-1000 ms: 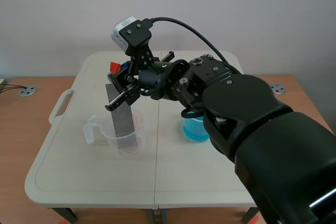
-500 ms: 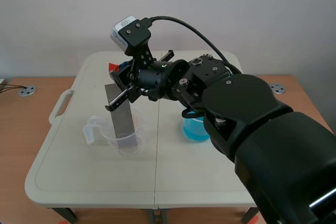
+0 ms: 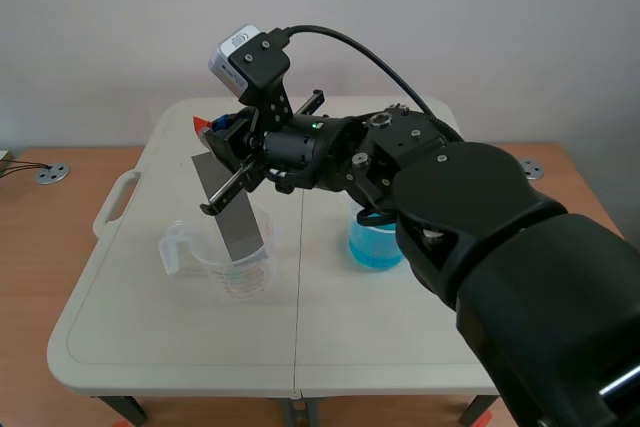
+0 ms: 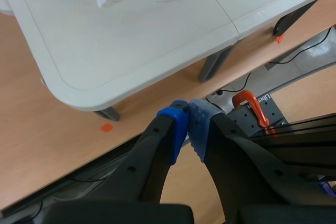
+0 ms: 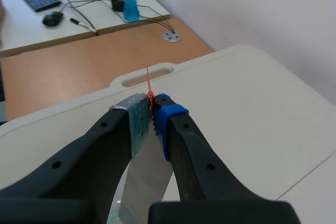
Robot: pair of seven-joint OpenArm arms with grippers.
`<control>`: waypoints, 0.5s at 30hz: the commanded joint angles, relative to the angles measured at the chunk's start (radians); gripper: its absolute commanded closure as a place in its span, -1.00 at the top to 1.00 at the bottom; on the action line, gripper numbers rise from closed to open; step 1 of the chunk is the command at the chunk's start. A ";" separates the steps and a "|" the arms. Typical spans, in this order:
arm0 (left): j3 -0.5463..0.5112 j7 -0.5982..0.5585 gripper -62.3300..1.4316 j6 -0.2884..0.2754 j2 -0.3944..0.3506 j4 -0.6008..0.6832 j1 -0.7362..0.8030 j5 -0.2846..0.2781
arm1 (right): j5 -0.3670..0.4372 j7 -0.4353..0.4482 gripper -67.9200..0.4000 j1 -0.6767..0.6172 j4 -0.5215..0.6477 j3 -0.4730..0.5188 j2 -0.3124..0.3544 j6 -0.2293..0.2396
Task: Hold the metal plate by the orange handle, dip it into the blue solution, take it out and point at it, then put the plate back in the beaker on the left.
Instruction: 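Lift the metal plate out of the left beaker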
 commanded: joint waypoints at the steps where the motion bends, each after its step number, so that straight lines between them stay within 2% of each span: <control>1: 0.004 -0.013 -0.90 -0.008 0.005 0.006 -0.002 -0.006 | 0.011 0.024 -0.95 0.026 0.017 0.003 -0.001 0.018; 5: 0.004 -0.013 -0.90 -0.008 0.005 0.006 -0.002 -0.006 | 0.011 0.035 -0.95 0.020 0.017 0.003 0.005 0.068; 10: 0.004 -0.013 -0.90 -0.008 0.005 0.006 -0.002 -0.006 | 0.012 0.105 -0.95 0.020 0.017 0.003 0.035 0.158; 15: 0.004 -0.013 -0.90 -0.008 0.005 0.006 -0.002 -0.005 | 0.012 0.182 -0.95 0.017 0.021 0.003 0.067 0.159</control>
